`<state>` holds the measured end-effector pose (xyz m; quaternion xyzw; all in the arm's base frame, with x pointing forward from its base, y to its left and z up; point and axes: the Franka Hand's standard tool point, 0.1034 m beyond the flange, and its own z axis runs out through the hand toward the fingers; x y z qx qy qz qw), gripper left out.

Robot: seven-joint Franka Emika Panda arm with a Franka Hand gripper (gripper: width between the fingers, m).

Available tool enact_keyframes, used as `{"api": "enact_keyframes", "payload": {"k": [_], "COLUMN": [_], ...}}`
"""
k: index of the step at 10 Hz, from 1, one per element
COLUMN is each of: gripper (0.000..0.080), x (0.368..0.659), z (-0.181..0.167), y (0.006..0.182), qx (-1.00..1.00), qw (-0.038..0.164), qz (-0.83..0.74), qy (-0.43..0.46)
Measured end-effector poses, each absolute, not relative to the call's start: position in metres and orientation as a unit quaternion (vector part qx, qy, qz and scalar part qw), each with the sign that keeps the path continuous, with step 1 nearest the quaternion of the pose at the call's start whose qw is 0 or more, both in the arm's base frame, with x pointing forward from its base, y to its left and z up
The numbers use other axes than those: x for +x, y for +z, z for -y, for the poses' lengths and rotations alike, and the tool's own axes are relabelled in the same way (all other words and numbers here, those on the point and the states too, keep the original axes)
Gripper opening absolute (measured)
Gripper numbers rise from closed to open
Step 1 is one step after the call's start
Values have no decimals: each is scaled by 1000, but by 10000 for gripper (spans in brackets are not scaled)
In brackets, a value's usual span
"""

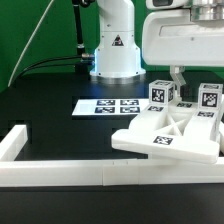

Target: Assemble chair

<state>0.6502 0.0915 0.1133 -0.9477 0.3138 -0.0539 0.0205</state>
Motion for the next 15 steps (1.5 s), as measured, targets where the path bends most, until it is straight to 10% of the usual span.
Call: {"api": "enact_keyframes", "payload": {"k": [3, 15], "gripper": [282, 284], "x": [650, 648], "z": [-91, -92], "y": [113, 112], "qx": [-940, -571], "qw": [22, 64], "qz": [-337, -818], "qy": [-53, -8]}}
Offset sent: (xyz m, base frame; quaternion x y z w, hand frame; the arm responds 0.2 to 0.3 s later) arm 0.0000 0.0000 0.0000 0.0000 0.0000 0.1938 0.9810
